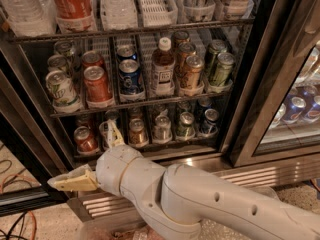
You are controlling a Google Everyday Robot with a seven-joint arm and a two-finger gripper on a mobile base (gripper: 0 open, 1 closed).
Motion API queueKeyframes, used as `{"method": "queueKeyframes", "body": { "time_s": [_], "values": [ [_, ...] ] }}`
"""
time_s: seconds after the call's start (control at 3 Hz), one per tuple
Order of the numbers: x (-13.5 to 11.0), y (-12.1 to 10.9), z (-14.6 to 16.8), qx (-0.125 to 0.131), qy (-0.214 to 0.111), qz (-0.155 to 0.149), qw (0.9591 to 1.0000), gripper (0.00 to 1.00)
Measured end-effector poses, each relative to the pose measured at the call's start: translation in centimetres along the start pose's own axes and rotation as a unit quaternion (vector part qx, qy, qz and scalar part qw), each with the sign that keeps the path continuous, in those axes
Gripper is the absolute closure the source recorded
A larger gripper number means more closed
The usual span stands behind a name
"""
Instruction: Pick 7up can from middle shelf of fridge
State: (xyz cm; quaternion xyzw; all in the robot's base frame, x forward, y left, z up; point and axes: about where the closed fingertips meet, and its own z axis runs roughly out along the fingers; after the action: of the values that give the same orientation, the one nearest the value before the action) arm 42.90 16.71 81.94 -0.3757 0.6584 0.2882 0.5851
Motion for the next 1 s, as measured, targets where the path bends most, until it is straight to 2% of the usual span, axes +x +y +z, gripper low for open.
{"method": "queueKeyframes", "body": {
  "time_s": [0.33, 1.0],
  "values": [
    [1.04, -1.95, 0.12, 0.027, -0.006, 0.000, 0.9996, 0.00],
    [1.36, -1.65, 0.40, 0.023, 0.006, 0.006, 0.9997, 0.00]
  ]
}}
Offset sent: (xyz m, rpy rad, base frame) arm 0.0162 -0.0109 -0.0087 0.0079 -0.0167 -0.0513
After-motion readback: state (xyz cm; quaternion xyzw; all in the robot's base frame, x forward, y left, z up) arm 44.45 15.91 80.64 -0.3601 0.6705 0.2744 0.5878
